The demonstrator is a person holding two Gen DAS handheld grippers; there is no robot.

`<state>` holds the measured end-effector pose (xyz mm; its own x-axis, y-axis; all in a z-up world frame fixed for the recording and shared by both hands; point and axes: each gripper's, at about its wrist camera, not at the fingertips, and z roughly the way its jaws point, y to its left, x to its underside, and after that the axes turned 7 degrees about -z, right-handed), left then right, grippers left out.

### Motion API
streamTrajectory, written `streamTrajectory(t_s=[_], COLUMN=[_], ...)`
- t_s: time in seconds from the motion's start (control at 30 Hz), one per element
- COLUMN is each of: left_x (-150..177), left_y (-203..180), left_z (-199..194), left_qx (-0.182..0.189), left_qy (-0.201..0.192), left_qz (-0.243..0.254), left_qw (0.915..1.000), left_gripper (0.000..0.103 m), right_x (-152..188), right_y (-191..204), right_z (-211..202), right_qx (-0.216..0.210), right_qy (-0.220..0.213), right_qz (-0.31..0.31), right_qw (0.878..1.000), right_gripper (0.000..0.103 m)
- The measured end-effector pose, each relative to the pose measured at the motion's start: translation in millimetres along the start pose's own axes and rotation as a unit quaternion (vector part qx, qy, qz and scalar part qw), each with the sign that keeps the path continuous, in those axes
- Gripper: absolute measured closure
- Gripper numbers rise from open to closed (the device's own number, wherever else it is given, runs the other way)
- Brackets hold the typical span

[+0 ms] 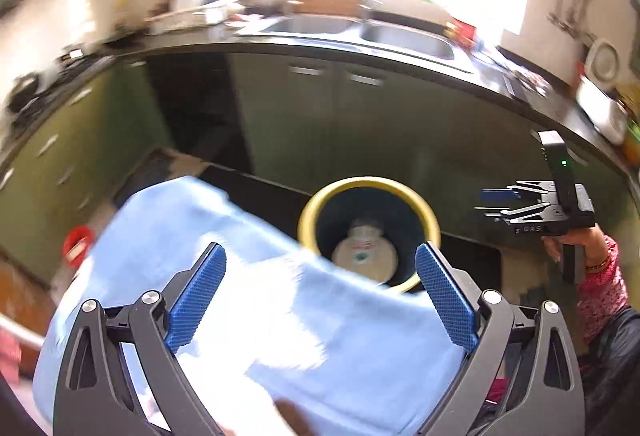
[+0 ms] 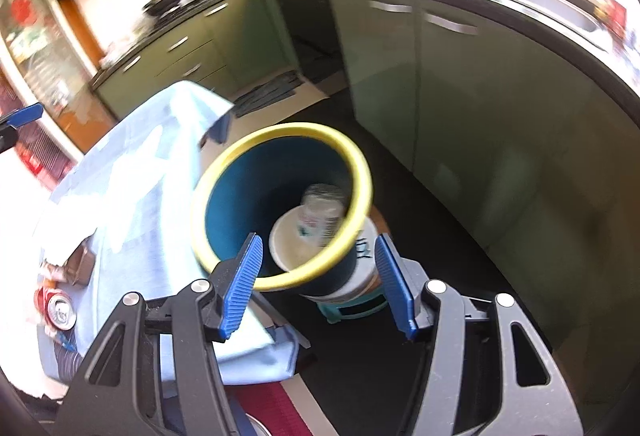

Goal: Collect trash
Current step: 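Grasp the white tissue on the table with the right gripper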

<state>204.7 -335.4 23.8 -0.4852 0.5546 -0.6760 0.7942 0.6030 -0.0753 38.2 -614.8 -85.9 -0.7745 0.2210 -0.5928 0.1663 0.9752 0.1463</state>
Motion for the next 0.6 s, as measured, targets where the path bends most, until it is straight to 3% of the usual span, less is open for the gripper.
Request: streamTrajectory(t_s=[0.13,0.3,0.47,0.6], left_x=[36,88,148,191], left_y=[50,120,184,222], left_z=[-50,-94,-110,-105], left_qx=[-0.062,-0.114,-0.202,-0.251], left_qy=[-0.048,-0.097,-0.129,-0.135], left_qz=[-0.044,-0.129,-0.203,-0.253], left_qw=[0.9959,0.9803,0.9494,0.9246], left_gripper=[0.005,0.005,0.005,0.005], right_x=[-14,-31,-52,-62], right_y=[47,119,192,246], right_z=[12,31,44,53], right_qx=[-0.029,-0.08,-0.126,-0.14], right_qy=[0.014,0.04,0.056,0.066], right_qz=[-0.057,-0.136,-0.205,-0.241], right_qw=[0.998,0.987,0.969,0.958], right_gripper=[0.047,0.047,0.047,0.051])
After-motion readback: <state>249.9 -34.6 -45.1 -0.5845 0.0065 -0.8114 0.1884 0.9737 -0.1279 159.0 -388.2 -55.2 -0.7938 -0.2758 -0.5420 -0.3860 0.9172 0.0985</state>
